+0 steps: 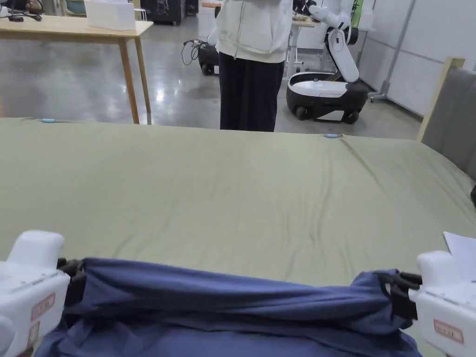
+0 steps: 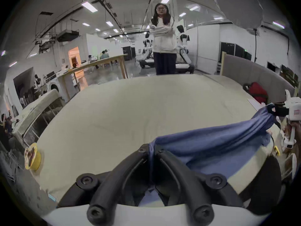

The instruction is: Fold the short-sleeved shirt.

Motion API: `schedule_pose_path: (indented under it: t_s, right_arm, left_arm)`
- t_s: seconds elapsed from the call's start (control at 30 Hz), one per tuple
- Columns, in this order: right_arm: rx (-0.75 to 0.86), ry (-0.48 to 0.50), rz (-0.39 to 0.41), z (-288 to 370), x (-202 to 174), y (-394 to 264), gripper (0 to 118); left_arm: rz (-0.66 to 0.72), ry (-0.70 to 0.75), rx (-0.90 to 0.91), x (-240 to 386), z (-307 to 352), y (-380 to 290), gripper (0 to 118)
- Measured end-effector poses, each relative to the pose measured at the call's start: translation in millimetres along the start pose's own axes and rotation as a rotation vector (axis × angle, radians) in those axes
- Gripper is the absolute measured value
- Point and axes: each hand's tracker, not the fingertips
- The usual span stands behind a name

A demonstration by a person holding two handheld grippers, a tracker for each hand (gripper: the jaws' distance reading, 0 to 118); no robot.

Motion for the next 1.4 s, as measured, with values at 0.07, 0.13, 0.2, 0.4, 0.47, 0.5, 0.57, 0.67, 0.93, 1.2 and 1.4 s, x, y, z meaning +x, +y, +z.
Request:
schedule_pose_path:
  t_s: [0.07, 0.13, 0.2, 0.4, 0.47, 0.5, 0.57, 0.67, 0.93, 1.2, 1.4]
  right_arm:
    - [-0.056, -0.008, -0.026, -8.0, -0.8, -31.8, 2]
    - [-0.101, -0.015, -0.063, -16.6, -0.1, -52.2, 2]
    - [-0.116, -0.011, -0.097, -25.4, 0.7, -61.3, 2]
    - [-0.098, -0.014, -0.083, -18.8, -0.4, -38.0, 21]
    - [-0.077, -0.038, -0.073, -5.3, -6.9, -23.9, 80]
    - [-0.028, -0.033, -0.064, 3.5, -10.7, -17.9, 100]
    - [0.080, -0.037, -0.068, 22.3, -22.8, -5.6, 101]
    - [0.155, -0.037, -0.076, 33.2, -42.9, 1.7, 100]
    - [0.202, -0.045, -0.113, 16.3, -68.7, -9.4, 1]
    - [0.164, 0.005, -0.140, 2.3, -85.6, -15.0, 1]
    - [0.137, 0.031, -0.148, -8.3, -95.2, -11.7, 1]
  left_arm:
    - [-0.014, 0.023, -0.085, 1.2, -8.8, -31.1, 3]
    - [0.030, 0.026, -0.146, -8.6, -27.0, -56.2, 3]
    - [0.058, 0.035, -0.197, -12.3, -36.9, -70.5, 3]
    - [0.073, 0.036, -0.173, -9.8, -38.0, -60.9, 25]
    - [0.081, 0.018, -0.124, -8.6, -25.5, -48.9, 99]
    - [0.085, 0.012, -0.064, -7.4, -16.9, -43.6, 118]
    - [0.103, 0.026, -0.014, -2.3, -1.3, -31.4, 116]
    - [0.133, 0.040, 0.046, 3.3, 6.0, -27.2, 115]
    - [0.296, 0.003, -0.007, -23.1, 4.8, -50.4, 0]
    - [0.889, -0.311, -0.010, -116.8, 2.0, -117.0, 118]
    - [1.120, -0.630, -0.082, -102.9, -58.4, -152.8, 118]
